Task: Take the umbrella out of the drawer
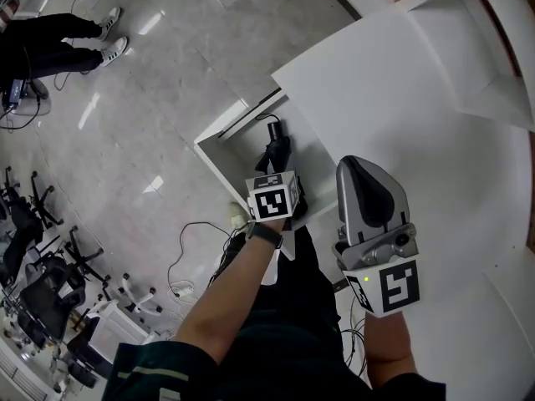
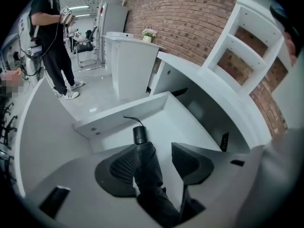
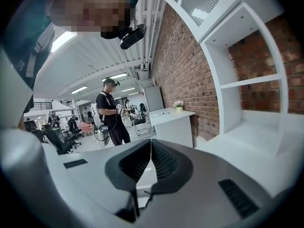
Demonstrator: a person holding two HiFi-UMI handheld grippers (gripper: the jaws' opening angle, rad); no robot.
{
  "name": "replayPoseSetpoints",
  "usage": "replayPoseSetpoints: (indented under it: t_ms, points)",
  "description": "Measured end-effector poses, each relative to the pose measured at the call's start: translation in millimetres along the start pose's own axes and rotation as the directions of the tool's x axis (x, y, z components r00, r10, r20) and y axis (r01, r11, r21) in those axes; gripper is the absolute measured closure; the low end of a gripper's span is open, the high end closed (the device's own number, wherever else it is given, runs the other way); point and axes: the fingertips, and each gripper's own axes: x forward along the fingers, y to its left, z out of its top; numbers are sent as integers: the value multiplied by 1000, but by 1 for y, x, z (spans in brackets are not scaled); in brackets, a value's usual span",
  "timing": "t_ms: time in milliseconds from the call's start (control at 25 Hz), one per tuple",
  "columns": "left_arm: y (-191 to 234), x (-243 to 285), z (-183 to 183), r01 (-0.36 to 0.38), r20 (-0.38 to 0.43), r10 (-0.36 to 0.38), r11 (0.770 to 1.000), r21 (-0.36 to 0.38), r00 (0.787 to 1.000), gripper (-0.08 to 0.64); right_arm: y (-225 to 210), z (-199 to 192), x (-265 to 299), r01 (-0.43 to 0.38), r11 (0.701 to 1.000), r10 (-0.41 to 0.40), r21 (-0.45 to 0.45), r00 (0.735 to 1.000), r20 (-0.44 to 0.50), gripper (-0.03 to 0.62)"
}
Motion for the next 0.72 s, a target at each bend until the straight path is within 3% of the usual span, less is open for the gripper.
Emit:
replayPoseSetpoints:
  t_ms: [280,720]
  points:
    - [11,31,-17,-56,-38,54,996,-75,998,311,-6,-5,-1,-16,1000,16,8,1000,-11,588]
    - [21,70,-37,-98,-117,99,995,16,988,275,-17,-28,0,-17,999,19,30,998,-67,588]
